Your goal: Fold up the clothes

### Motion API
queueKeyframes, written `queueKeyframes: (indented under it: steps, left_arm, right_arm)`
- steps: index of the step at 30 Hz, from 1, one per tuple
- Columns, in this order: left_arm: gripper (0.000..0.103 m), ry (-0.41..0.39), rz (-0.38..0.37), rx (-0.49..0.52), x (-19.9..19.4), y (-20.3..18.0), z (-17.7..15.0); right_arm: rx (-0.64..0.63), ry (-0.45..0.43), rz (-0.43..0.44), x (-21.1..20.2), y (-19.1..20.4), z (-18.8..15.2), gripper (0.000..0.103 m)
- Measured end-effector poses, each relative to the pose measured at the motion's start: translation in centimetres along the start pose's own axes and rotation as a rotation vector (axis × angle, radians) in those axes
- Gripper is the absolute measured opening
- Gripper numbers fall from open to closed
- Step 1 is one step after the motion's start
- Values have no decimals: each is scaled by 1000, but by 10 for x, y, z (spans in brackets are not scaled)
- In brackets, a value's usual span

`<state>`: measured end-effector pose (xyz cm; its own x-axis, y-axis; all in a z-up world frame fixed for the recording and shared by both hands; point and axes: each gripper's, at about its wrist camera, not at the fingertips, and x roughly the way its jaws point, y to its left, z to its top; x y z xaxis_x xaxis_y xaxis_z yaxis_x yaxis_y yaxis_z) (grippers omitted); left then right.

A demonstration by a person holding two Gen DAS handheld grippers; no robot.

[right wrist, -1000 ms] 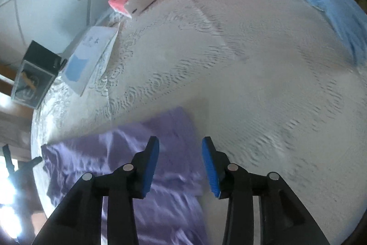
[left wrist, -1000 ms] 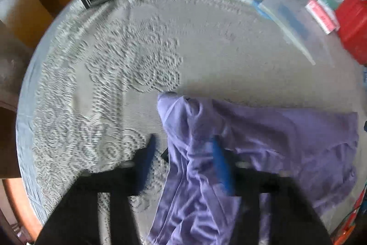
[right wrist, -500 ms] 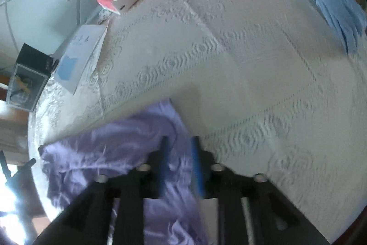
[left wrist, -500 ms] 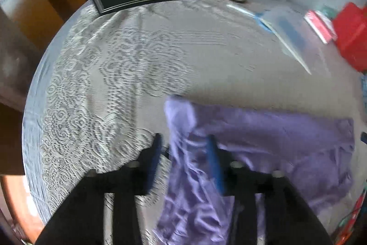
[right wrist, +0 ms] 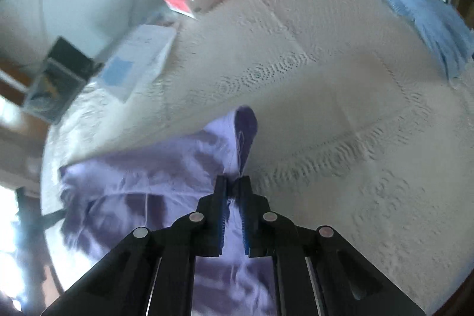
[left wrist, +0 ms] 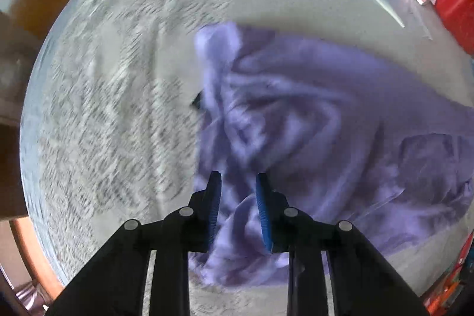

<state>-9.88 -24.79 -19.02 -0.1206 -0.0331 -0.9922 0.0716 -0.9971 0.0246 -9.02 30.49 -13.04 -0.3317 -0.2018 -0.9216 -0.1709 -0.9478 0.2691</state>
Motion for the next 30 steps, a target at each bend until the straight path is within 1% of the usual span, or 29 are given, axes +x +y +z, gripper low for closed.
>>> queueKeyframes:
  steps: [2,3,4,5,6,7,8,9,10,12,14,15,16,17,18,19,20,21,22,23,24,26,27,28,29,30]
  left_arm:
    - [24,-2,-11,-6,1,7,-5]
    - [24,-15,-35,-18,-2,11,-7]
    - [24,-29,-65,-29,-6,13,-8]
    - [24,-42,-85,-32,-10,14,-9]
    - [31,-60,-100,-30,-15,14,-11]
    - [46,-75,-100,-20,-19,13,-13]
    - [55,-90,-96,-7,-23,12,-15]
    - [68,-104,-92,6,-27,11,-17]
    - [70,-108,-78,16,-27,9,-18]
    - [70,-111,-47,35,-26,7,-21]
    - [69,-83,-35,36,-16,6,-23]
    - [60,-71,-25,41,-11,6,-24]
    - [40,-59,-14,47,-5,5,-25]
    - [33,-46,0,51,2,5,-26]
    - [32,-56,0,47,4,6,-27]
    - [32,-73,8,46,3,7,-27]
    - [32,-99,16,43,0,7,-28]
    - [32,-126,25,38,-5,6,-29]
    - [32,-154,33,33,-10,6,-31]
    - [32,-182,41,28,-15,5,-32]
    - [33,-210,49,23,-19,5,-34]
    - [54,-252,34,-9,-34,-5,-40]
    - [71,-276,35,-33,-45,-15,-44]
    - [81,-302,38,-60,-53,-27,-52]
    - [81,-327,42,-88,-62,-40,-61]
    - [81,-343,38,-111,-68,-51,-63]
  right_arm:
    - [-5,12,-14,-7,-9,-13,10]
    - [22,27,-40,-4,-20,-19,11]
    - [49,42,-66,-1,-31,-25,15]
    - [75,54,-80,1,-40,-31,15]
    - [91,48,-44,-3,-43,-37,15]
    - [104,45,-13,-6,-45,-44,19]
    - [97,52,-2,-7,-42,-50,29]
    - [83,65,8,-8,-36,-56,34]
    - [70,76,19,-6,-30,-62,40]
    - [45,89,31,-3,-21,-71,40]
    - [26,91,20,1,-11,-73,40]
    - [17,100,16,8,-5,-72,40]
    - [3,113,9,17,2,-70,35]
    - [-30,133,-10,26,7,-71,2]
    - [-54,123,-36,23,10,-70,4]
    - [-57,83,-49,20,12,-67,3]
    - [-31,23,-41,13,10,-63,3]
    - [25,-47,-28,3,3,-57,4]
    - [63,-79,-32,-1,-3,-54,7]
    - [74,-69,-51,0,-7,-51,13]
    - [82,-55,-66,2,-11,-48,15]
    - [52,-2,-53,6,-14,-45,15]
    - [12,10,-31,5,-13,-43,15]
    - [-36,14,-10,4,-9,-40,15]
    - [-95,20,16,5,-2,-36,15]
    - [-155,27,42,6,4,-32,15]
